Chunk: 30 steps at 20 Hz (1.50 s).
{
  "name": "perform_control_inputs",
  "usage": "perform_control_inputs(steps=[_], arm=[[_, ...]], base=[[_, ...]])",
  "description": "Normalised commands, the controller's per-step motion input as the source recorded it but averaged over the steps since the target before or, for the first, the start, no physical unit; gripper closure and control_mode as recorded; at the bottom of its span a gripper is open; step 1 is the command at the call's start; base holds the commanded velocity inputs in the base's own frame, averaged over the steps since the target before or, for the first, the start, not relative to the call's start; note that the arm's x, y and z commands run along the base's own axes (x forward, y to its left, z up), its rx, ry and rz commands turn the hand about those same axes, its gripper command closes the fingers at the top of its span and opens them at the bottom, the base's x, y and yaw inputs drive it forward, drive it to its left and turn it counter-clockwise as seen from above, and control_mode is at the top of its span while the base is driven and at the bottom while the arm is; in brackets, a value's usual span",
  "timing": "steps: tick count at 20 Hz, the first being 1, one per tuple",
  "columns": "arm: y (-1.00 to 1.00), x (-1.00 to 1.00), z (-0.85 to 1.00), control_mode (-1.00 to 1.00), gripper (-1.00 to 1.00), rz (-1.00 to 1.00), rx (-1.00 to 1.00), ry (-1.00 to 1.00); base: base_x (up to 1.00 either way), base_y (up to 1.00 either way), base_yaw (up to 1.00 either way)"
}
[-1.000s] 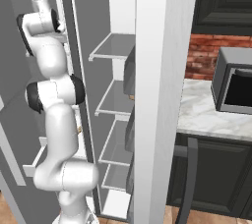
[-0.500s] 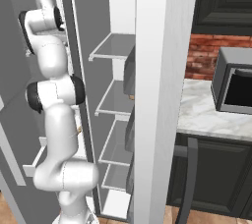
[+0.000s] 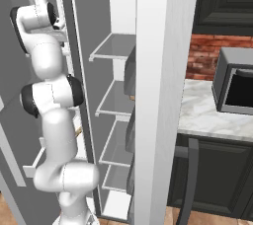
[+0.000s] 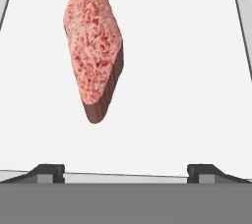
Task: There's a steak in the fridge that needs to be moved to the freezer for freezing. Pick up the steak from the fridge, place it on any shelf in the freezer, and close the fridge and freezer doors when done.
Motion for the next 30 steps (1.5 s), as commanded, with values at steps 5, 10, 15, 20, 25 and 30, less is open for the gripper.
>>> perform_control_inputs(steps=[5,10,15,20,25,30], arm=[[-0.26,-0.51,0.0,-1.0,-1.0,-0.01,0.01,0.0],[-0.32,-0.46,0.0,-1.0,-1.0,-0.03,0.0,0.0],[-0.4,-0.42,0.0,-1.0,-1.0,-0.03,0.02,0.0],[-0.54,-0.44,0.0,-1.0,-1.0,-0.03,0.04,0.0],[-0.58,-0.48,0.0,-1.0,-1.0,-0.01,0.05,0.0],[-0.39,-0.6,0.07,-1.0,-1.0,0.0,0.02,0.0]], base=[[0.0,0.0,0.0],[0.0,0.0,0.0],[0.0,0.0,0.0],[0.0,0.0,0.0],[0.0,0.0,0.0],[0.0,0.0,0.0]])
